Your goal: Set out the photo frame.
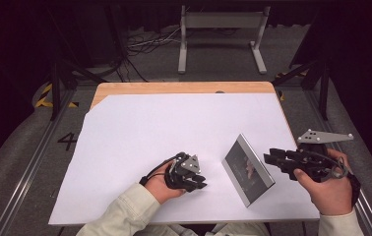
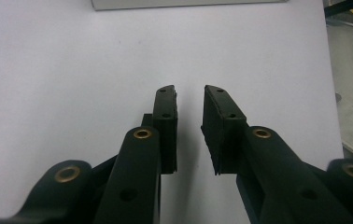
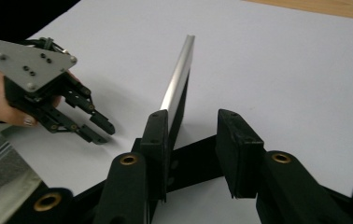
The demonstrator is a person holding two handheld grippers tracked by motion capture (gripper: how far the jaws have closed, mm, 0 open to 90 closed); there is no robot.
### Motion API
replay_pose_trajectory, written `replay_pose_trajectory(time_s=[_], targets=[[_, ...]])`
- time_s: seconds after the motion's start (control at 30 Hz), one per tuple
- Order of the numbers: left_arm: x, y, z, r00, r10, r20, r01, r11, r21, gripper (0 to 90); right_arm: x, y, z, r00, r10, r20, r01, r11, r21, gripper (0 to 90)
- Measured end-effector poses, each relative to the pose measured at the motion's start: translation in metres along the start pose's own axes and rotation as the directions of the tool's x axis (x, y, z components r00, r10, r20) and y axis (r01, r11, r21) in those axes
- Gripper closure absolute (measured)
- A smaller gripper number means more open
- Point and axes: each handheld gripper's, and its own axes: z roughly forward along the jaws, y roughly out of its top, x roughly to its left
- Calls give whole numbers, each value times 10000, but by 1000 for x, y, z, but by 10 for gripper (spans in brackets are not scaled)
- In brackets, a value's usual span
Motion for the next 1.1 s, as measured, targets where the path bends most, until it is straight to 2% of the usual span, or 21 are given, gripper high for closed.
replay_pose_trajectory(time_s=[0.37, 0.6, 0.8, 1.1], targets=[[1, -1, -3, 10000, -20, 0, 20, 9999, -107, 755, 14, 3, 1, 9992, 266, -303, -259, 9994, 229, 590], [2, -1, -2, 10000, -45, 45, 45, 10000, -87, 749, 16, 1, 9, 9985, 497, -248, -481, 9968, 632, 569], [2, 0, -1, 10000, 33, 53, -33, 10000, -32, 746, 17, 0, 16, 9983, 539, -226, -517, 9948, 872, 567], [3, -1, -1, 9999, -95, -39, 95, 10000, 22, 751, 16, -4, 31, 9979, 601, -233, -565, 9896, 1322, 566]])
